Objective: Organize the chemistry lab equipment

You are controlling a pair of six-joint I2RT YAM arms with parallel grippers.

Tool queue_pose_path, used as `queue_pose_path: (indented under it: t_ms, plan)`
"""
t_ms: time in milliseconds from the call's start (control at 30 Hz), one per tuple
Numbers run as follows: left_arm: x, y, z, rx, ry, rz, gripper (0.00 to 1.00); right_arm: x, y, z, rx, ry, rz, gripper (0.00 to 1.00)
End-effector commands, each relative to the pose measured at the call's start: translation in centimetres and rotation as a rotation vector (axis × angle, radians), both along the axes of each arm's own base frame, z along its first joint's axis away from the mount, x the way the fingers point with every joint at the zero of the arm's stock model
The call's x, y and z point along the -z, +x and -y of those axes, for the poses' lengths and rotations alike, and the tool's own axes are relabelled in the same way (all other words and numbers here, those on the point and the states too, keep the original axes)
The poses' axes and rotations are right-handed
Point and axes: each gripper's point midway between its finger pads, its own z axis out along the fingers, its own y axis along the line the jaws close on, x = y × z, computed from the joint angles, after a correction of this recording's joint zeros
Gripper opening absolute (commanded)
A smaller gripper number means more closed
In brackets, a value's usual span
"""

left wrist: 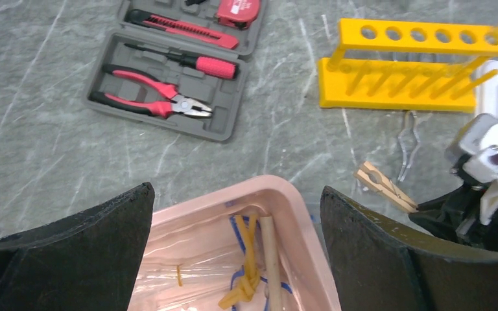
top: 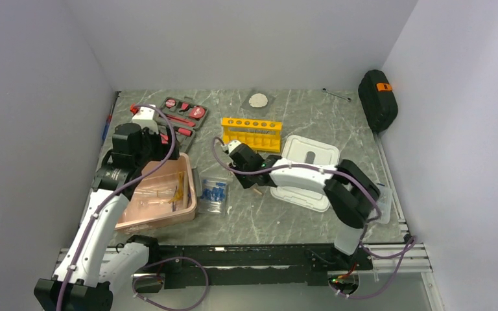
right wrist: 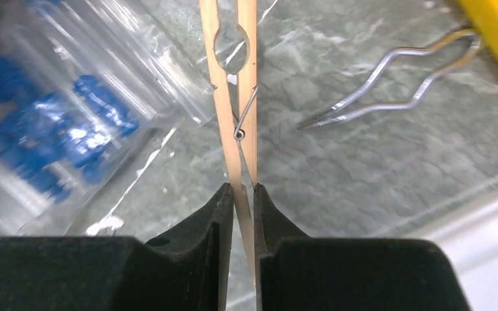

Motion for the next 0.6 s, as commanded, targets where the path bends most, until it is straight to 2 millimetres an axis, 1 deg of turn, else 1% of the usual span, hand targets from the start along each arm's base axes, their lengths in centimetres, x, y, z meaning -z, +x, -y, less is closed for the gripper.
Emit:
queue_pose_path:
  t_ms: [0,100,133,200,333,433,500,567]
  plan:
    - [-3.9,-0.6,2.1,0.085,-0.111,0.111,0.99,-7.6,1.2,-0.1,0.063,0.172,0.165,0.00]
    - [-5.4,-1.4,3.4,0.134,-0.189,0.146,0.99,-10.8,0.9,0.6,0.069,0.251,0.249,0.00]
    - [-5.9,-1.8,4.1,0.162,-0.225,0.155,0.99,-12.3,0.7,0.7,0.070,0.291,0.286,0.00]
    - [-6.7,-2.4,5.5,0.213,-0.306,0.166,1.00,-14.4,0.2,0.9,0.072,0.352,0.348,0.00]
    - [-8.0,-4.0,9.4,0.363,-0.516,0.176,0.99,-19.1,-1.3,0.3,0.063,0.470,0.499,0.00]
    - [-9.1,-5.1,12.1,0.483,-0.623,0.209,0.99,-22.1,-2.9,-0.9,0.038,0.540,0.584,0.00]
    - [-9.7,-5.6,13.4,0.543,-0.653,0.231,0.99,-23.4,-3.9,-1.5,0.017,0.575,0.615,0.00]
    - [-9.7,-5.9,14.2,0.575,-0.658,0.224,0.99,-24.2,-4.6,-2.0,0.005,0.614,0.627,0.00]
